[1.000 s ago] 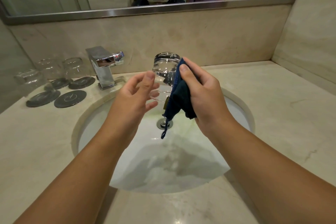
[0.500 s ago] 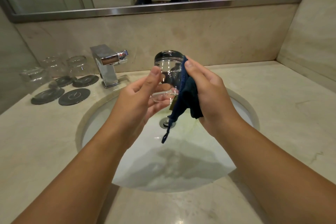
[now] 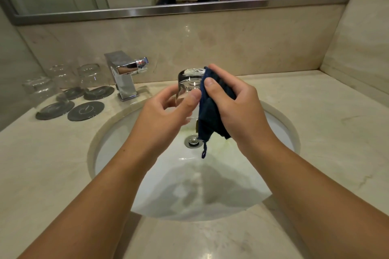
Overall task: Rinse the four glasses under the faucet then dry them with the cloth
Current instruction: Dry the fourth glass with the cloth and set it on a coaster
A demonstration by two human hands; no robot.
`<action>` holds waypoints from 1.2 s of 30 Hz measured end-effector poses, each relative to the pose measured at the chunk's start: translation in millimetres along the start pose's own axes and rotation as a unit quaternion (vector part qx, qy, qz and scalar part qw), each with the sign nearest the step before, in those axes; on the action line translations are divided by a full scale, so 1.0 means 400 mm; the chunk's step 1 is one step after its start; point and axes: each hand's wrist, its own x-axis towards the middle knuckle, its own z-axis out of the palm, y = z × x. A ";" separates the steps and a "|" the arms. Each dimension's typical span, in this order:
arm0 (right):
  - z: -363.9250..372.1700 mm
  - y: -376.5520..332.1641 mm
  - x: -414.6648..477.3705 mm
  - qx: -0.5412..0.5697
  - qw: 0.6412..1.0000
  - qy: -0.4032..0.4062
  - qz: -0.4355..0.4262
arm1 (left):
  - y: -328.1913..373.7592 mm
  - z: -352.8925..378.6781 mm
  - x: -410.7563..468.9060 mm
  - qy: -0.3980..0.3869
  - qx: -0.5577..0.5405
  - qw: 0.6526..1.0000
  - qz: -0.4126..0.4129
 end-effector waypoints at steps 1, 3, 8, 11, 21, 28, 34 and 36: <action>0.000 0.000 0.000 -0.003 1.000 -0.004 0.000 | 0.001 0.001 -0.001 0.000 0.006 1.000 0.002; 0.000 0.002 0.001 0.002 1.000 -0.006 0.008 | 0.001 -0.002 -0.002 0.010 0.006 1.000 -0.007; -0.001 0.001 0.011 0.055 0.997 -0.007 0.052 | 0.006 -0.009 0.000 -0.003 -0.070 0.995 -0.074; 0.000 0.002 0.016 0.110 0.990 -0.013 0.092 | 0.016 -0.005 0.001 -0.032 -0.153 0.981 -0.111; -0.024 -0.022 0.015 0.127 0.987 0.025 0.093 | 0.016 -0.013 0.014 0.110 -0.265 0.947 -0.144; -0.012 -0.030 -0.007 0.120 0.991 -0.052 0.012 | 0.020 -0.015 0.015 0.150 -0.280 0.938 -0.141; -0.011 -0.038 -0.011 0.141 0.987 -0.069 0.035 | 0.019 -0.018 0.020 0.160 -0.306 0.930 -0.128; -0.001 -0.035 -0.018 0.133 0.987 -0.074 0.057 | 0.019 -0.016 0.020 0.157 -0.328 0.922 -0.133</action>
